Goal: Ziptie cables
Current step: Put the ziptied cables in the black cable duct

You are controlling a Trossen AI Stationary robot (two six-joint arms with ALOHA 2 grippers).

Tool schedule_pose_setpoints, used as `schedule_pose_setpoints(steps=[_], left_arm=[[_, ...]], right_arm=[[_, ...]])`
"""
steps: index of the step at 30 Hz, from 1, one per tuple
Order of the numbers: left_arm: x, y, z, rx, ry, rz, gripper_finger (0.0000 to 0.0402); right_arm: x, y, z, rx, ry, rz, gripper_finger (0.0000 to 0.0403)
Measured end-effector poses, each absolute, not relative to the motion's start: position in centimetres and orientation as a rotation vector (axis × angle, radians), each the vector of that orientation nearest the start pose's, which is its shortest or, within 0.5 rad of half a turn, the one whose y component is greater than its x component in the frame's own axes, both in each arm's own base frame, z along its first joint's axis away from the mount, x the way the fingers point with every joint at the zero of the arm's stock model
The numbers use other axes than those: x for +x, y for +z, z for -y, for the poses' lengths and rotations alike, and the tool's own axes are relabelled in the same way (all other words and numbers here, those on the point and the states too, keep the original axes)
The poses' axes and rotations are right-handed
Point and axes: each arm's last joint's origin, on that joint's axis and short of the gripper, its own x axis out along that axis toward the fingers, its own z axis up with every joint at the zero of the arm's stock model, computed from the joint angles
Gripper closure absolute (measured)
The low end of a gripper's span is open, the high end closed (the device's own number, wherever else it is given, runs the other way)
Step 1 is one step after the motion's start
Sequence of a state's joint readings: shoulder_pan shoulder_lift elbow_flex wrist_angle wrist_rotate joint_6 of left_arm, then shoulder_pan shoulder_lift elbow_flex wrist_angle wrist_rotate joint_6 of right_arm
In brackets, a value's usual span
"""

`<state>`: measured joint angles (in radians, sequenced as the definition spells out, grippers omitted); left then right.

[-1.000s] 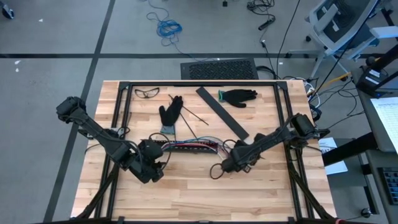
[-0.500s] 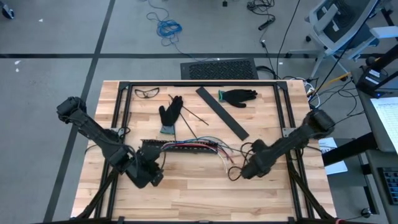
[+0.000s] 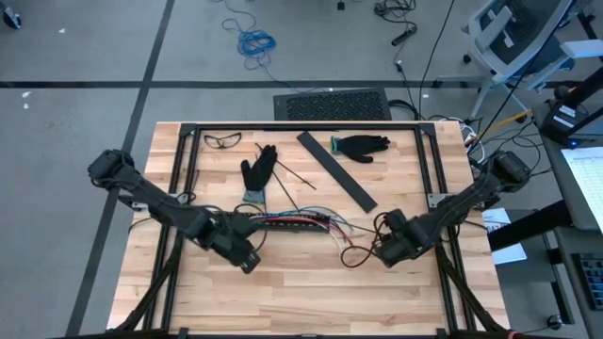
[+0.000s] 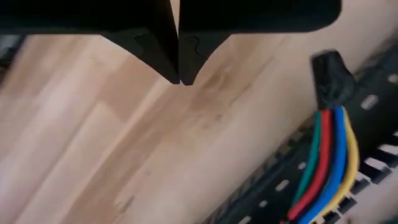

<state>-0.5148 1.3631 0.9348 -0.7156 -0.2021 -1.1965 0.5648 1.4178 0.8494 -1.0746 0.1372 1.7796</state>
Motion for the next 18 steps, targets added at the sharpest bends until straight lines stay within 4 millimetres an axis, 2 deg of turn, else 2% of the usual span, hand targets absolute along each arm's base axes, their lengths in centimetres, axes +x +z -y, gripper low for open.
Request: schedule_pose_setpoints(steps=[7,11,14,18], left_arm=[[23.7,18.7,12.1,-0.519,0.457,-1.226,0.0400],[23.7,16.8,12.2,-0.490,0.624,-1.244,0.0401],[23.3,16.2,12.1,-0.436,0.734,-1.226,0.0401],[22.8,16.4,11.5,-0.381,0.816,-1.204,0.0401]], right_arm=[[19.1,18.7,-10.4,0.857,-0.972,-1.241,0.0238],[19.7,18.7,-10.3,0.900,-0.952,-1.216,0.0238],[19.9,18.7,-10.3,0.906,-0.930,-1.208,0.0238],[20.0,18.7,-10.2,0.901,-0.928,-1.189,0.0238]])
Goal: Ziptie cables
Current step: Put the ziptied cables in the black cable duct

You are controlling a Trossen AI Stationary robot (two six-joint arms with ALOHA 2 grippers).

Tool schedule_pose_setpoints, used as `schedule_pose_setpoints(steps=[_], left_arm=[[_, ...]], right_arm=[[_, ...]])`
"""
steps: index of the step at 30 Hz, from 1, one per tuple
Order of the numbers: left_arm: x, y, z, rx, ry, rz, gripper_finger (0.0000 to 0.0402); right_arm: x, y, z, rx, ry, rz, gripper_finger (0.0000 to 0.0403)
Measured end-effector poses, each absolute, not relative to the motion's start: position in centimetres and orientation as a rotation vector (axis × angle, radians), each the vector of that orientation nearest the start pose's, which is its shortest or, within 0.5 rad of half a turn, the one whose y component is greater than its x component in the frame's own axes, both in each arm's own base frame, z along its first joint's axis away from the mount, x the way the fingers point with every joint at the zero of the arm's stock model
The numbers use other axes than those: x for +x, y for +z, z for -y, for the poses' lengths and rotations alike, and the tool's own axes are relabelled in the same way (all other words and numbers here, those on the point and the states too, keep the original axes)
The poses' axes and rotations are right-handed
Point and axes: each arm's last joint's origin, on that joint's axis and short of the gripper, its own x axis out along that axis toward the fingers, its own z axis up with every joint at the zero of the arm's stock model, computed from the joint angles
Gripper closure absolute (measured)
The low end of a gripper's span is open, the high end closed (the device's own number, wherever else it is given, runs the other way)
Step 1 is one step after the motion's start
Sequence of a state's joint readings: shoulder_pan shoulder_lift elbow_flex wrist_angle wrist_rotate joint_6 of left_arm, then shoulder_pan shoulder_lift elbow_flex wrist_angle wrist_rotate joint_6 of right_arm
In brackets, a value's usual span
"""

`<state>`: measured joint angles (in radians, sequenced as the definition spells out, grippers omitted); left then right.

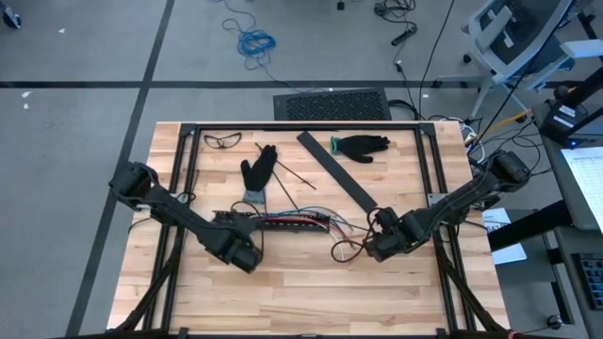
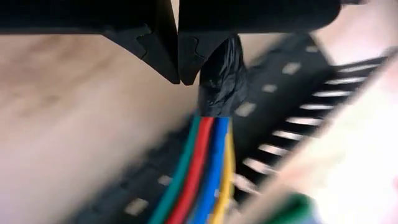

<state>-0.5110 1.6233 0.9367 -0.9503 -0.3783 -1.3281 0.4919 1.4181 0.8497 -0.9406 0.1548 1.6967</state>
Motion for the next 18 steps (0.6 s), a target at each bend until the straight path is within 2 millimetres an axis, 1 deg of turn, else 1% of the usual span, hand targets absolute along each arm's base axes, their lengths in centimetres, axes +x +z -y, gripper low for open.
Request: schedule_pose_setpoints(steps=[9,18], left_arm=[[22.2,18.1,10.8,-0.190,0.928,-1.189,0.0401],[21.1,18.9,9.9,0.013,1.015,-1.193,0.0402]], right_arm=[[20.3,18.7,-9.7,0.887,-0.936,-1.163,0.0238],[20.4,18.7,-9.6,0.884,-0.924,-1.160,0.0238]])
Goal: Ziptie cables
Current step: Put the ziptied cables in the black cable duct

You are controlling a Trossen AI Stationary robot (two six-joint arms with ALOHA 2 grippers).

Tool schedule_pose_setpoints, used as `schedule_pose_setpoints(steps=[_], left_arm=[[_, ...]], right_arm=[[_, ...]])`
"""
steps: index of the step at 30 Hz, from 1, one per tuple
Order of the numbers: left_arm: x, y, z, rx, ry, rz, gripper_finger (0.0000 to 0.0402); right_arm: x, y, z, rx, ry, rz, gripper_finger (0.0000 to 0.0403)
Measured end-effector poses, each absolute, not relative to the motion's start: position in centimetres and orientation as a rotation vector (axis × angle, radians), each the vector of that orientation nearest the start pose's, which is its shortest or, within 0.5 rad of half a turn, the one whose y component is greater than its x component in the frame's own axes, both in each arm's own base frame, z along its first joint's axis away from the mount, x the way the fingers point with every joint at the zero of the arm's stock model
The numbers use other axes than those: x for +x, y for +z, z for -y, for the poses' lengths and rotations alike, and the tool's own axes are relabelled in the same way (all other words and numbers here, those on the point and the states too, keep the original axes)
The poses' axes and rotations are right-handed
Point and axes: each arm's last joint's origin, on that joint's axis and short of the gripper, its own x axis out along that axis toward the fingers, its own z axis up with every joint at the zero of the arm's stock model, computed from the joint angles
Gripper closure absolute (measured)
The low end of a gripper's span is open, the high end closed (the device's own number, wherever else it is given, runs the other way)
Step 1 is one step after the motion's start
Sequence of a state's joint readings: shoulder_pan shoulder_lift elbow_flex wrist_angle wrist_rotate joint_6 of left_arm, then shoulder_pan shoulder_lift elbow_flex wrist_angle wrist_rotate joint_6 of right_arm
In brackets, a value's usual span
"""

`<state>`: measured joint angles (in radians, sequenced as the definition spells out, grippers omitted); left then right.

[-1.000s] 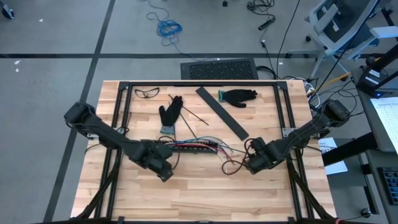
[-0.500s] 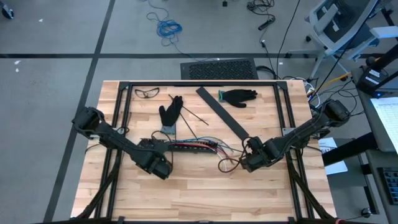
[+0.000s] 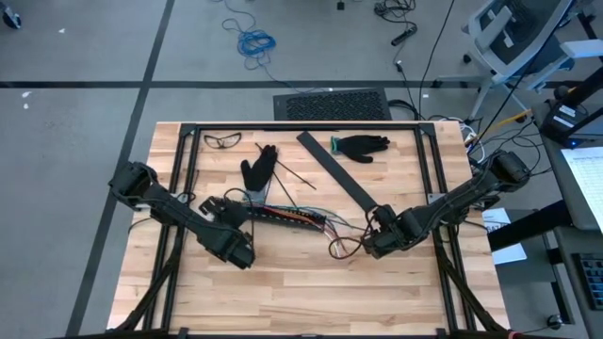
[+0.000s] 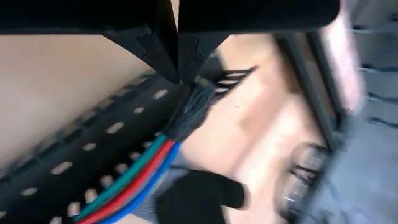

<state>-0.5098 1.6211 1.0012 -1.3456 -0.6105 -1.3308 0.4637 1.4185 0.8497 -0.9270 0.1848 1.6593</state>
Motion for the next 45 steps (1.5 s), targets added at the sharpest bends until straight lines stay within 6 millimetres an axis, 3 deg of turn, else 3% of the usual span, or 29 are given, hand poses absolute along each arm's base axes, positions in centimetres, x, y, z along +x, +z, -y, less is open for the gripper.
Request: schedule_pose_setpoints(steps=[4,10,12,16,21,26,28,32,36,40,45], left_arm=[[20.7,19.3,9.5,0.102,1.043,-1.189,0.0402],[20.4,17.8,9.3,0.120,0.985,-1.237,0.0401],[20.5,18.1,8.9,0.132,0.988,-1.297,0.0402],[20.7,22.2,9.3,0.174,1.065,-1.201,0.0402],[21.0,27.5,11.0,-0.054,0.814,-0.891,0.0402],[18.7,28.7,10.9,-0.261,0.710,-0.912,0.0402],[18.2,28.6,11.0,-0.261,0.695,-0.916,0.0402],[18.2,28.6,11.1,-0.266,0.687,-0.910,0.0402],[18.4,28.3,11.2,-0.256,0.693,-0.917,0.0402],[18.4,28.3,11.3,-0.251,0.694,-0.919,0.0402],[18.4,28.3,11.3,-0.247,0.693,-0.919,0.0402]], right_arm=[[20.5,18.7,-9.6,0.881,-0.923,-1.158,0.0238],[20.9,18.8,-10.0,0.920,-0.878,-1.132,0.0238],[21.1,18.8,-10.4,0.931,-0.838,-1.118,0.0238],[21.4,19.0,-11.5,0.868,-0.730,-1.050,0.0238],[20.2,19.1,-13.1,0.725,-0.672,-1.011,0.0238],[19.1,19.1,-14.5,0.702,-0.653,-0.997,0.0238],[20.1,19.0,-15.1,0.712,-0.586,-0.906,0.0238],[24.3,18.8,-15.3,0.659,-0.493,-0.618,0.0237],[27.4,17.6,-12.2,0.458,-0.554,-0.576,0.0224],[29.0,17.2,-7.1,0.574,-0.655,-0.648,0.0208],[30.1,17.2,-4.1,0.586,-0.500,-0.767,0.0190]])
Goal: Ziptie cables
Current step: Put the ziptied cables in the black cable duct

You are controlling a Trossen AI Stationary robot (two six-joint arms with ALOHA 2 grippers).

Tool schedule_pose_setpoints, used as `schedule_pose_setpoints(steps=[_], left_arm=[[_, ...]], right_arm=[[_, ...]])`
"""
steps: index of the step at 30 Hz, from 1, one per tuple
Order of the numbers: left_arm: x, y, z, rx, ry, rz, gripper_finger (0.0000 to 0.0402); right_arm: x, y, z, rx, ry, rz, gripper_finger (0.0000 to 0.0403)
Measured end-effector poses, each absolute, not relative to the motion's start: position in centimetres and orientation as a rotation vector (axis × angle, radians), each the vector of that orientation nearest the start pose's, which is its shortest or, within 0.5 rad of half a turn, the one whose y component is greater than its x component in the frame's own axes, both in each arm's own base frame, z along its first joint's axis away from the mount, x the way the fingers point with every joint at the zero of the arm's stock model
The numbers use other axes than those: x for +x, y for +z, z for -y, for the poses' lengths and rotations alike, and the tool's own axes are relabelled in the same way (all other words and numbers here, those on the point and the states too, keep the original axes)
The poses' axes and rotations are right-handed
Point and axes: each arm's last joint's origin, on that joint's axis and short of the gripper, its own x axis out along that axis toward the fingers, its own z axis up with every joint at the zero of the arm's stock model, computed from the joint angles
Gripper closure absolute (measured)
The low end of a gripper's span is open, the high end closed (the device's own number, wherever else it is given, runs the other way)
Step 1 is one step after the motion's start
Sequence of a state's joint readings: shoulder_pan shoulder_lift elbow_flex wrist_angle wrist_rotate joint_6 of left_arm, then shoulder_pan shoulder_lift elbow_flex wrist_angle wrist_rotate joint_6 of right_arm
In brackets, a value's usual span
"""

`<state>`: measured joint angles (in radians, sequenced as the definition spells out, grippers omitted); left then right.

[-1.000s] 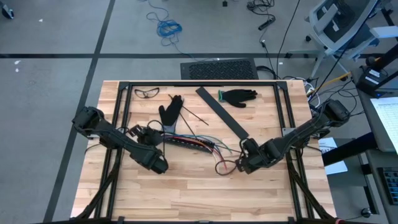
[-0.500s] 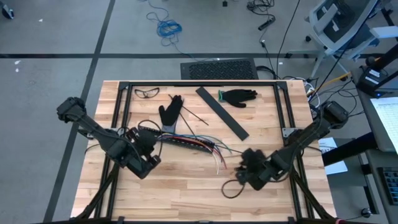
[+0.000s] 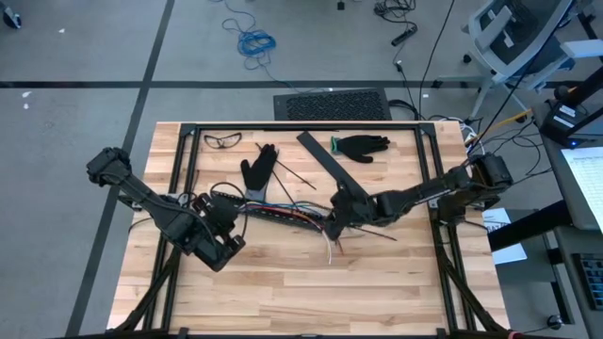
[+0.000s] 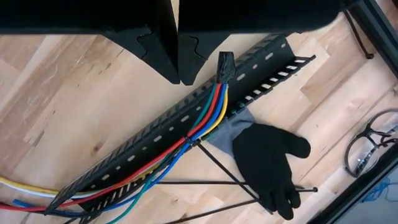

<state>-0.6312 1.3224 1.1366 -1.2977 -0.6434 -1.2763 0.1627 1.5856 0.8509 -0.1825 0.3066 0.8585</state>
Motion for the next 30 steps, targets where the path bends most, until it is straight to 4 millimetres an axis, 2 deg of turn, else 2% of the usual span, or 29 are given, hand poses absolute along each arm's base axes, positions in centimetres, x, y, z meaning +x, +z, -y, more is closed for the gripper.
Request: schedule_pose_setpoints(steps=[8,16,19,23,30], left_arm=[[18.3,28.3,11.3,-0.236,0.695,-0.912,0.0402],[18.3,28.3,11.3,-0.234,0.695,-0.909,0.0402],[18.3,28.3,11.3,-0.235,0.695,-0.908,0.0402],[18.3,28.3,11.3,-0.236,0.695,-0.907,0.0402],[18.3,28.3,11.3,-0.236,0.694,-0.908,0.0402]], right_arm=[[30.3,16.9,-3.6,0.551,-0.504,-0.776,0.0175],[31.4,13.7,-3.7,0.554,-0.499,-0.847,0.0178],[31.8,13.4,-3.8,0.567,-0.483,-0.831,0.0178],[31.6,13.7,-3.6,0.546,-0.473,-0.837,0.0179],[30.8,16.6,-2.9,0.539,-0.406,-0.820,0.0179]])
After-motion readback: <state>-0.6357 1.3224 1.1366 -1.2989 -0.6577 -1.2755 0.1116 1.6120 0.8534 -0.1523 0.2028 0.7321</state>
